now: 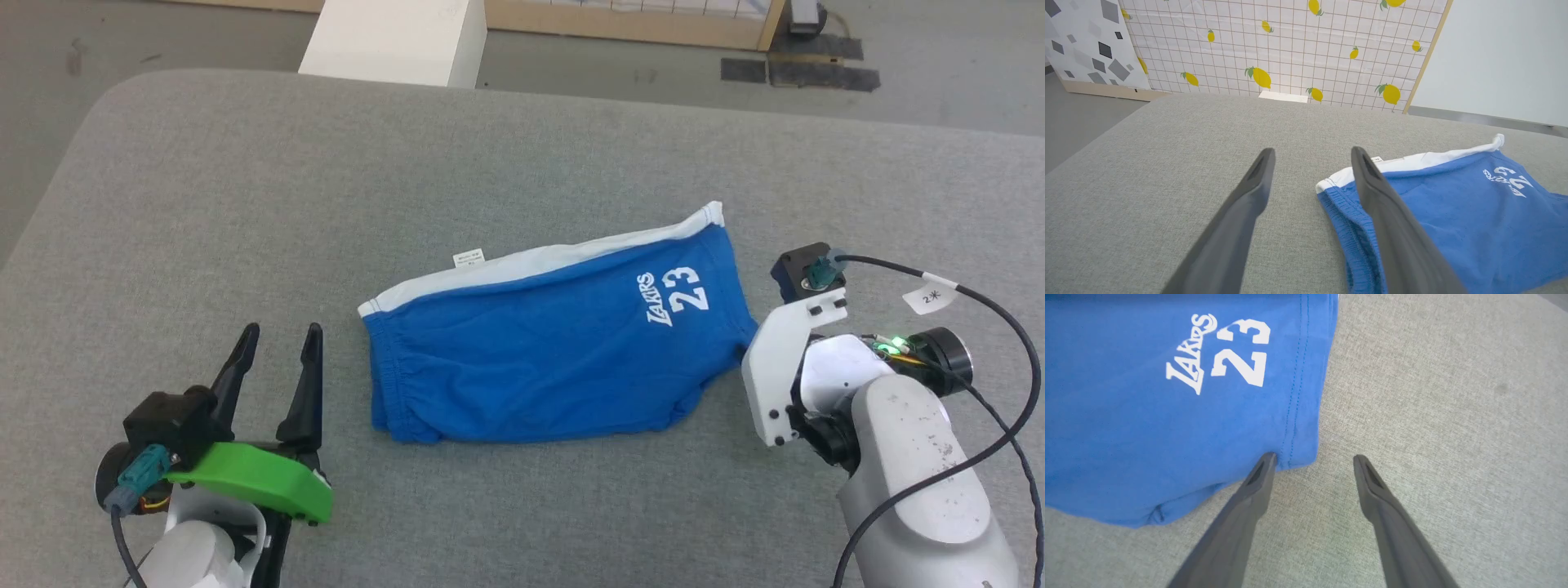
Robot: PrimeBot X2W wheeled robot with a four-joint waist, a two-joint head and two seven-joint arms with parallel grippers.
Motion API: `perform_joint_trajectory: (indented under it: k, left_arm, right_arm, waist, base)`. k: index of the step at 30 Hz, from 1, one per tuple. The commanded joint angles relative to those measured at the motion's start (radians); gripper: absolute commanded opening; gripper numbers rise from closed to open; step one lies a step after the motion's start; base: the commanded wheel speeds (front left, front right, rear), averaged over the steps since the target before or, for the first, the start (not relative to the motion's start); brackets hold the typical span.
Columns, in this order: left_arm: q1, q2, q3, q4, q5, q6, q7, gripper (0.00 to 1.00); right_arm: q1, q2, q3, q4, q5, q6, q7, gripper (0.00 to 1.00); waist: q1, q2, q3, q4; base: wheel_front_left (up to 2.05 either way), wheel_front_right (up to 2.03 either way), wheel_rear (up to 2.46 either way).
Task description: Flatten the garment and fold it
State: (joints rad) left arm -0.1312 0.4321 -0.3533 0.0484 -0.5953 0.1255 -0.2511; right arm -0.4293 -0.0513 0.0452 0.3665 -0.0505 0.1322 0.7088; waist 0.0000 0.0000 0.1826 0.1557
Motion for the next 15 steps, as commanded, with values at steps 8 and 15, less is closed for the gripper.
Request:
perform_joint_trajectory:
  k: [8, 15]
  left_arm:
    - [0.014, -0.033, 0.047, 0.012, -0.009, -0.012, -0.010, 1.00]
    - [0.024, -0.028, 0.061, -0.010, -0.010, -0.009, -0.008, 1.00]
  right_arm:
    - [0.008, 0.001, 0.039, 0.067, -0.004, -0.002, 0.000, 1.00]
    - [-0.001, 0.001, 0.057, 0.105, 0.036, -0.002, -0.004, 0.00]
  waist:
    - [0.0000, 0.0000, 0.032, 0.022]
    - [0.0000, 0.0000, 0.039, 0.021]
  base:
    - [0.00, 0.00, 0.00]
    - [0.00, 0.00, 0.00]
